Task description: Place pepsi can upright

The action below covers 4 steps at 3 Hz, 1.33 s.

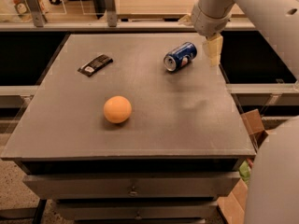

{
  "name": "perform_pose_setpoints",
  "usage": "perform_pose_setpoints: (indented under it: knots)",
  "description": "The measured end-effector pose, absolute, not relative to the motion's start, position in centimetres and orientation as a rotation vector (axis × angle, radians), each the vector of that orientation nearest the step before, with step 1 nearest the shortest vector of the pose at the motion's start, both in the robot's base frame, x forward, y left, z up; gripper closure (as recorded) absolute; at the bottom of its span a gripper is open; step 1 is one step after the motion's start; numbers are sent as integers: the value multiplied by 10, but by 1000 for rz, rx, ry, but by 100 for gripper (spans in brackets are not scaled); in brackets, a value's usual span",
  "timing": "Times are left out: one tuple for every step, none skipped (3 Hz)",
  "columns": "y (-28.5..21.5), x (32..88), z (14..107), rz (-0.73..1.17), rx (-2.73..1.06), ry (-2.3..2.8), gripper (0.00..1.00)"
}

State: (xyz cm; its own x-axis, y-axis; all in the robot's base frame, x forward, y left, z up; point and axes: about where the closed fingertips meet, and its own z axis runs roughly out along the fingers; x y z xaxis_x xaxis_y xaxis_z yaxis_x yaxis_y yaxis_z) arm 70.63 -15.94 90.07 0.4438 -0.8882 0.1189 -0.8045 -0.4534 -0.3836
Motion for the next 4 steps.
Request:
perform_pose_setpoints:
  knots:
    - [-146, 713, 889, -406, -2484, 1388, 0]
    - [-137, 720, 877, -381, -2519, 1338, 0]
    - [-132, 727, 864, -359, -2545, 1311, 0]
    - [-125, 731, 850, -336, -2576, 1282, 0]
